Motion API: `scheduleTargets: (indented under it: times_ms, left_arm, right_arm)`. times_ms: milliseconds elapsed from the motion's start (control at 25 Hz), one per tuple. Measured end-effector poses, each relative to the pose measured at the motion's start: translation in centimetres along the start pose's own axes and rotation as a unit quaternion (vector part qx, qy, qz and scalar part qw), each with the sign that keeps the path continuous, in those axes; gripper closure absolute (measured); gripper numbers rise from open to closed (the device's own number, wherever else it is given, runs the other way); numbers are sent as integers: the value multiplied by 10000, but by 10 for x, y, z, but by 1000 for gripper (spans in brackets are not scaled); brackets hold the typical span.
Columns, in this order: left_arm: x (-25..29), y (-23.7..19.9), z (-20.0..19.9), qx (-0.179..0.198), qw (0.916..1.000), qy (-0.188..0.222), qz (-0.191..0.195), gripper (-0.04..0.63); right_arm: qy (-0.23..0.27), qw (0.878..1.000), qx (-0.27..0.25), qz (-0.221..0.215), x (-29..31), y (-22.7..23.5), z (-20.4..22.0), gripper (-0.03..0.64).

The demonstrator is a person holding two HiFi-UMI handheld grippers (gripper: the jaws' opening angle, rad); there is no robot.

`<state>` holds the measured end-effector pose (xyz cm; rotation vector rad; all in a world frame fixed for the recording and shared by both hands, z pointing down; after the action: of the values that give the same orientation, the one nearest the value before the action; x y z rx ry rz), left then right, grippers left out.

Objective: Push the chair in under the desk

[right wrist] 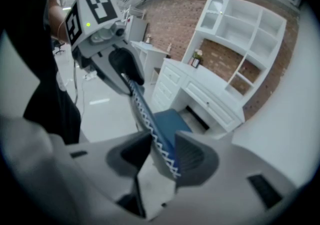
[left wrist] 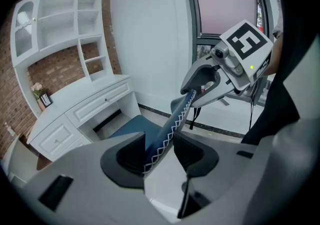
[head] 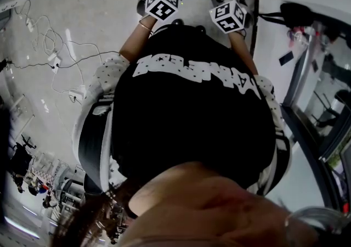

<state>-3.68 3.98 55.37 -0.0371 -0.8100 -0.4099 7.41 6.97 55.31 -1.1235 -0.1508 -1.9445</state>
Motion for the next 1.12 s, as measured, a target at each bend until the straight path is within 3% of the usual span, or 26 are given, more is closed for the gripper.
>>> scheduleTargets:
  times_ms: [1120]
  left_arm:
    - [8,-48,-2,316,9992,103,207,393]
  right_arm:
    - [-173,9995,119,253,34,17,-29,449]
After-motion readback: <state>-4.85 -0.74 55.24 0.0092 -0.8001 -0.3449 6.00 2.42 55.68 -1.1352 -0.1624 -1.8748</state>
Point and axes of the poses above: the fingertips, and each gripper's own axes: x forward along the fingers, y to its right, z out of its underside, the point moved 2 cm from there along -x, backward along the fingers, and after that the axes turned 3 degrees about x, right-handed, at the moved point
